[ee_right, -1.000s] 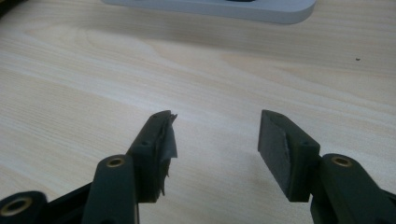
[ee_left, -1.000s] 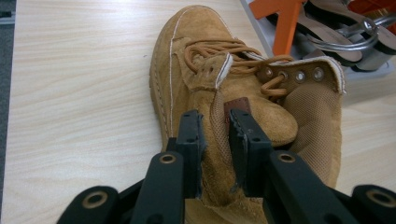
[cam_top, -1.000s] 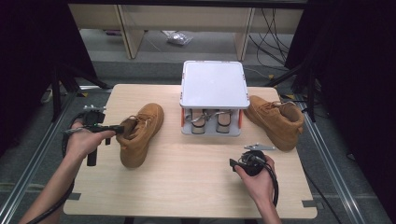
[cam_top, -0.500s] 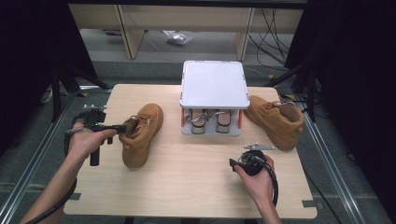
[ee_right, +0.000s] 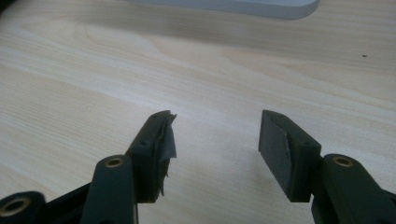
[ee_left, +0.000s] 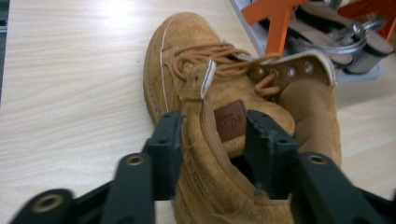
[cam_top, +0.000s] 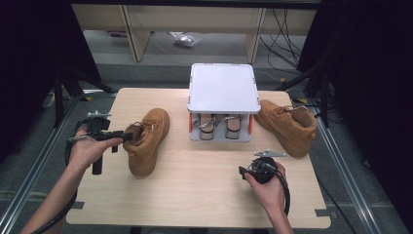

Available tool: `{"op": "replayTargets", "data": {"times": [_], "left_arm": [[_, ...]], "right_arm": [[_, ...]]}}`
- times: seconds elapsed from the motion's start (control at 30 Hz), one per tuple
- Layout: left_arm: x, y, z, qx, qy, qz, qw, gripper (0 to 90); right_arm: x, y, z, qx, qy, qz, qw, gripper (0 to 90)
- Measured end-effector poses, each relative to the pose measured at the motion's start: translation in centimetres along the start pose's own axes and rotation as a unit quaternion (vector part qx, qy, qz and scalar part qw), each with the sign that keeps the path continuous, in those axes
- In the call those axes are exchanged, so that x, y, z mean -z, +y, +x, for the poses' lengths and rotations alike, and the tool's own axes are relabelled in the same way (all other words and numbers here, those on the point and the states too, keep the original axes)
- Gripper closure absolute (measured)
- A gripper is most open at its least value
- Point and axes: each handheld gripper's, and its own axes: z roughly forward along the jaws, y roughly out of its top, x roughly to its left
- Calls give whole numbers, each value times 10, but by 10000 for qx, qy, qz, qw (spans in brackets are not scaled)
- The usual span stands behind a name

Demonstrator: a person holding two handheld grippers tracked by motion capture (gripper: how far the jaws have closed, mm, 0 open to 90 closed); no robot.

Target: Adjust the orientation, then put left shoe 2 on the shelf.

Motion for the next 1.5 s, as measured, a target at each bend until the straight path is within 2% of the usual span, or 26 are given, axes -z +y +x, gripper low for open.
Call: {"op": "replayTargets", "data": {"times": [0.07,0.1,0.2,0.23,0.27,0.3,0.33,0.37,0.4,0.43,0.6,0.63,0.67,0.8,0.87,0.9,0.93,0.97,1.0,1.03,1.1,1.17,1.37,1.4,1.43,1.5], "left_arm": [[1,1,1,-19,83,-63,9999,508],[1,2,0,26,94,-145,9998,488],[1,5,-2,16,89,-192,9998,470],[1,5,-3,72,83,-228,9997,470],[1,6,-3,90,60,-220,9997,470],[2,6,-4,82,61,-221,9997,469],[2,5,-4,57,89,-226,9997,468],[4,5,-3,-35,113,-169,9998,468],[4,5,-3,-19,118,-185,9998,468],[3,5,-4,37,118,-246,9996,468],[3,2,-4,8,76,-223,9997,465],[3,1,-4,9,91,-245,9997,465],[2,1,-4,-1,98,-214,9997,466],[-2,0,-2,-23,182,-132,9997,465],[-6,1,-2,47,191,-82,9998,464],[-7,2,0,-38,234,1,9997,464],[-10,2,-1,4,243,-40,9997,463],[-11,3,0,-12,263,-13,9997,462],[-12,4,1,-42,260,102,9996,462],[-15,4,1,33,237,77,9997,462],[-19,5,2,43,277,79,9996,467],[-22,7,3,31,271,260,9993,483],[-34,7,0,19,317,428,9986,542],[-36,6,0,-2,318,490,9983,607],[-37,5,-1,26,316,434,9986,607],[-39,4,-1,60,272,478,9985,691]], "right_arm": [[-1,0,-1,14,4,-39,10000,450],[0,0,-1,-50,107,-34,9999,450],[2,0,-1,-158,125,-6,9998,448],[2,0,-2,-179,173,-16,9997,447],[3,-1,-3,-179,93,17,9998,447],[4,-1,-3,-227,129,8,9997,447],[3,-1,-5,-151,102,-60,9998,447],[5,-1,-4,-253,74,-15,9997,447],[4,-2,-7,-94,32,-112,9999,447],[4,-2,-7,-94,32,-112,9999,447],[9,-1,-5,-193,58,-74,9998,447],[9,-1,-7,-43,-39,-136,9999,447],[10,0,-6,-85,77,-203,9997,447],[12,0,-6,-92,77,-195,9997,446],[10,-1,-6,-74,90,-166,9998,446],[10,-1,-6,-74,90,-166,9998,446],[10,-1,-5,-175,112,-90,9997,446],[7,-3,-7,-40,147,-204,9997,445],[9,-2,-5,-212,119,-59,9997,445],[10,-3,-3,-313,132,-11,9994,445],[10,-2,-4,-273,139,-14,9995,444],[9,-2,-4,-244,123,-23,9996,443],[10,-1,-2,-79,130,-106,9998,440],[10,-2,1,-253,92,-2,9996,439],[10,-2,1,-253,92,-2,9996,439],[11,-2,2,-252,105,37,9996,438]]}}
